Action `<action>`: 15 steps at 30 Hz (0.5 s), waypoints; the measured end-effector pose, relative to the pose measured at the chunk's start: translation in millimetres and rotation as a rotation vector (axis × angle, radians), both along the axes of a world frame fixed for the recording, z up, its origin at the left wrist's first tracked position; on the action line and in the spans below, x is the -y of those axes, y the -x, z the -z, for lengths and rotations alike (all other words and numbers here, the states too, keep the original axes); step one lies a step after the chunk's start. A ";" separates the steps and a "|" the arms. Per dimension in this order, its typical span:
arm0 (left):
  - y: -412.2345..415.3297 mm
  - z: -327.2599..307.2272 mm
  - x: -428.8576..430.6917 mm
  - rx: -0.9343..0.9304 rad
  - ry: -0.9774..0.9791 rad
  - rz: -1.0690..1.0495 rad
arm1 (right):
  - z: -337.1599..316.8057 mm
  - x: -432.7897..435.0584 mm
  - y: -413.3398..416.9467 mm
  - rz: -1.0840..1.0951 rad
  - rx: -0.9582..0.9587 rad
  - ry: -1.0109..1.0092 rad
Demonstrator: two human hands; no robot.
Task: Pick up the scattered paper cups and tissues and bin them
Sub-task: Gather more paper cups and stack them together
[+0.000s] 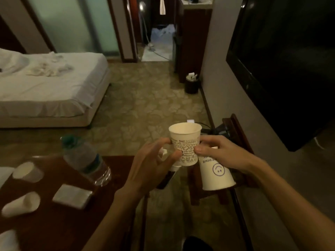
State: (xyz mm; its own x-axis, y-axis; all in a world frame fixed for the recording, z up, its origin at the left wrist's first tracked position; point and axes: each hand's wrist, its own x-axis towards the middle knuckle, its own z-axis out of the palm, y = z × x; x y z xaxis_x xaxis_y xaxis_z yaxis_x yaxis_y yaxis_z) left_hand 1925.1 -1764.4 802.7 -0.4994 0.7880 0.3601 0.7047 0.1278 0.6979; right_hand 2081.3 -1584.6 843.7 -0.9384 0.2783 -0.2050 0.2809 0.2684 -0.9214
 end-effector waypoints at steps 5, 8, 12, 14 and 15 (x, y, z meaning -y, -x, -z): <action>85.4 19.0 -113.0 0.011 -0.026 -0.070 | 25.0 -113.1 98.1 0.039 -0.011 0.007; 144.8 20.3 -182.0 0.049 -0.064 -0.163 | 33.8 -181.6 173.5 0.016 -0.049 0.045; 229.7 13.1 -249.9 0.055 -0.082 -0.255 | 29.8 -257.7 274.7 -0.011 -0.063 0.041; 270.0 9.5 -277.4 0.055 -0.081 -0.323 | 21.3 -286.5 323.0 -0.060 -0.044 0.027; 288.5 7.5 -289.9 0.081 -0.070 -0.345 | 15.9 -299.5 345.7 -0.087 -0.035 0.023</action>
State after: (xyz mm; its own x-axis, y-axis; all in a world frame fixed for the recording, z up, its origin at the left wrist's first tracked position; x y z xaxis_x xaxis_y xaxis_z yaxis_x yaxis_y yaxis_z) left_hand 1636.7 -1474.5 795.2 -0.7606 0.5434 0.3553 0.5707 0.2985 0.7650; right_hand 1735.5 -1285.0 827.8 -0.9655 0.1906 -0.1772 0.2250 0.2689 -0.9365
